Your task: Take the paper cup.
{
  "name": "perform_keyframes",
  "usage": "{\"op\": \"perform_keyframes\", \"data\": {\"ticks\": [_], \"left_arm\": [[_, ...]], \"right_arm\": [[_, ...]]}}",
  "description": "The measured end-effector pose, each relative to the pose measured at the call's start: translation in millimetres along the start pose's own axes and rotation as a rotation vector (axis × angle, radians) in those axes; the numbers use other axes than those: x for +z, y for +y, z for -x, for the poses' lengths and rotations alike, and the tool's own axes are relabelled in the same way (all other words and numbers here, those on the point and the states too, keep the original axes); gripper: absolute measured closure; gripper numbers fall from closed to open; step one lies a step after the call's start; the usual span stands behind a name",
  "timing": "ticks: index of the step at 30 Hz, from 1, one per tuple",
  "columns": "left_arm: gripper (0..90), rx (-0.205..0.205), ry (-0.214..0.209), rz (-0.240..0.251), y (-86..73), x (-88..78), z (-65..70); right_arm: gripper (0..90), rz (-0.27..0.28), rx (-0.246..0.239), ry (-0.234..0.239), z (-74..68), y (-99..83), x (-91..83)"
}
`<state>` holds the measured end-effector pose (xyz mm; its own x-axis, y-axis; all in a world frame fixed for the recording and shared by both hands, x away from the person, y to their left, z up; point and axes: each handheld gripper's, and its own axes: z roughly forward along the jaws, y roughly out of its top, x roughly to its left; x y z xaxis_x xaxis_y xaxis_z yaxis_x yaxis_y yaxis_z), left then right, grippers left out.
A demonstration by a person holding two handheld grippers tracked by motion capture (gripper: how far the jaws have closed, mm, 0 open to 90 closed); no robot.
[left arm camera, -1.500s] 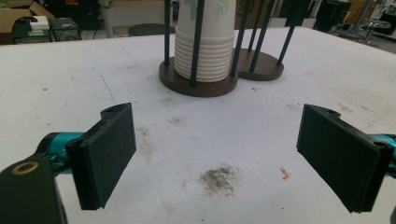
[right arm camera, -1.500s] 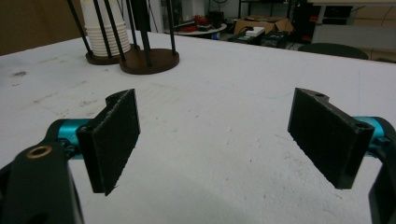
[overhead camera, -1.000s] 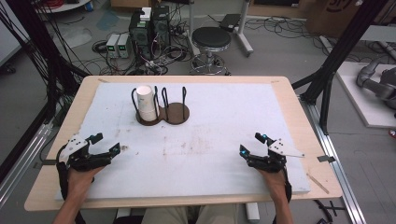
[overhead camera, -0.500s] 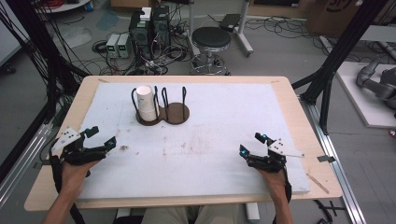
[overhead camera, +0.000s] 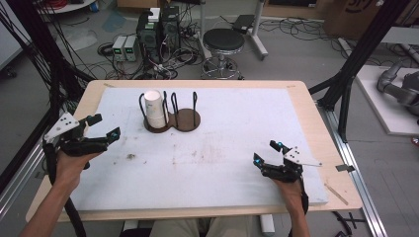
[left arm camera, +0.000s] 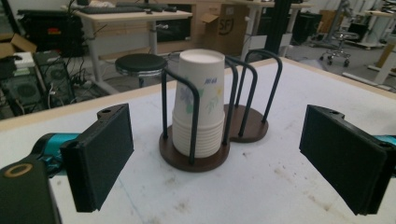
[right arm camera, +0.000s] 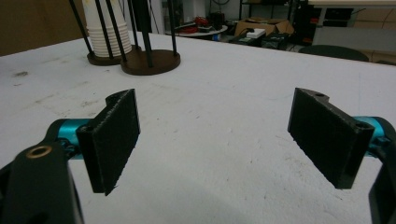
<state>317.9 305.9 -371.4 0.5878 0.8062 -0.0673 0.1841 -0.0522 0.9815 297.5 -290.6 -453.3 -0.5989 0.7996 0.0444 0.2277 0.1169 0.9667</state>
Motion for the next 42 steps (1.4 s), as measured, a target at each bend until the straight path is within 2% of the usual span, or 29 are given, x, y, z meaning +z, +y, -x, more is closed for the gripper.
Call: {"op": "perform_keyframes", "data": {"ticks": [8,13,17,18,19,29,32,34,37,39,42], "left_arm": [[9.8,0.002,-0.017,-0.004,25.1,12.6,-13.4],[9.8,0.006,-0.03,-0.005,37.2,19.4,-16.8],[9.8,0.028,-0.046,-0.015,55.9,29.5,-20.6],[9.8,0.028,-0.046,-0.015,55.9,29.5,-20.6],[9.8,0.025,-0.052,-0.012,62.8,33.2,-23.2],[9.8,0.062,-0.071,-0.034,80.4,49.4,-30.0],[9.8,0.074,-0.101,-0.06,86.4,57.6,-32.1],[9.8,0.097,-0.137,-0.058,93.1,66.2,-34.2],[9.8,0.11,-0.151,-0.077,98.0,73.3,-35.5],[9.8,0.123,-0.182,-0.094,104.7,83.8,-37.5],[9.8,0.13,-0.199,-0.102,108.3,89.8,-37.6]], "right_arm": [[17.1,0.003,0.002,0.0,0.5,0.0,-0.3],[17.1,0.003,0.003,0.002,0.2,-0.1,-0.6],[17.1,0.003,0.006,0.003,0.8,0.0,-0.8],[17.1,0.004,0.005,0.003,0.7,-0.1,-0.8],[17.0,0.004,0.003,0.002,0.5,-0.2,-0.9],[17.1,0.001,0.006,0.006,1.0,0.0,-0.6],[17.1,-0.001,0.009,0.008,0.9,0.0,-0.5],[17.1,-0.003,0.009,0.009,1.0,0.2,-0.4],[17.1,-0.002,0.009,0.007,1.0,0.3,0.0],[17.1,-0.002,0.007,0.007,0.9,0.3,-0.1],[17.1,-0.002,0.007,0.007,0.8,0.2,-0.2]]}}
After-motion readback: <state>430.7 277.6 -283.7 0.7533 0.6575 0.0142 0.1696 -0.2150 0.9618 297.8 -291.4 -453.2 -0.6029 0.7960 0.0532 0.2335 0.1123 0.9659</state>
